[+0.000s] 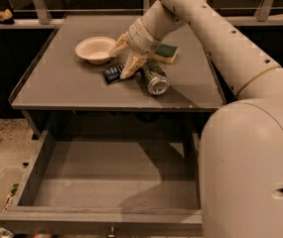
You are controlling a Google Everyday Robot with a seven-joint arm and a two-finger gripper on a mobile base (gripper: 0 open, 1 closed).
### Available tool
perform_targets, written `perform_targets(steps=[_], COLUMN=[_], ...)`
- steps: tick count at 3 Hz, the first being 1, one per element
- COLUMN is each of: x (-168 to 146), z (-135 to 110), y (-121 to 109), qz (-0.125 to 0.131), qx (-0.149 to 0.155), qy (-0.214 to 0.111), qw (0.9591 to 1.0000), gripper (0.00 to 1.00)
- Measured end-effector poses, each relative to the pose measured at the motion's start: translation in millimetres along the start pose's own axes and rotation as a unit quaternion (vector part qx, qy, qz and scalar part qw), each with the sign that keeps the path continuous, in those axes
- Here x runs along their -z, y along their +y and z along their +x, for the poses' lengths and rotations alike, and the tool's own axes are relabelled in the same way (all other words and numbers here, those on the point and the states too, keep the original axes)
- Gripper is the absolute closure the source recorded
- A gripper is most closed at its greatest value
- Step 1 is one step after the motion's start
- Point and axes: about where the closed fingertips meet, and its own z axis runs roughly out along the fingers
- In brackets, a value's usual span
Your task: Pick rxbar blueberry from top drawer and place on counter
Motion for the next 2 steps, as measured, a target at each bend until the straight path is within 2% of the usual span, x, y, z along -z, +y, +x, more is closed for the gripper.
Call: perform_targets(steps=[1, 2], x=[-0.1, -0.1], z=[0.0, 0.0], y=[0.0, 0.0], qz=[0.0, 0.0], qx=[0.0, 0.0], qy=[0.0, 0.0], qw=[1.0, 1.0], gripper=[0.0, 0.0])
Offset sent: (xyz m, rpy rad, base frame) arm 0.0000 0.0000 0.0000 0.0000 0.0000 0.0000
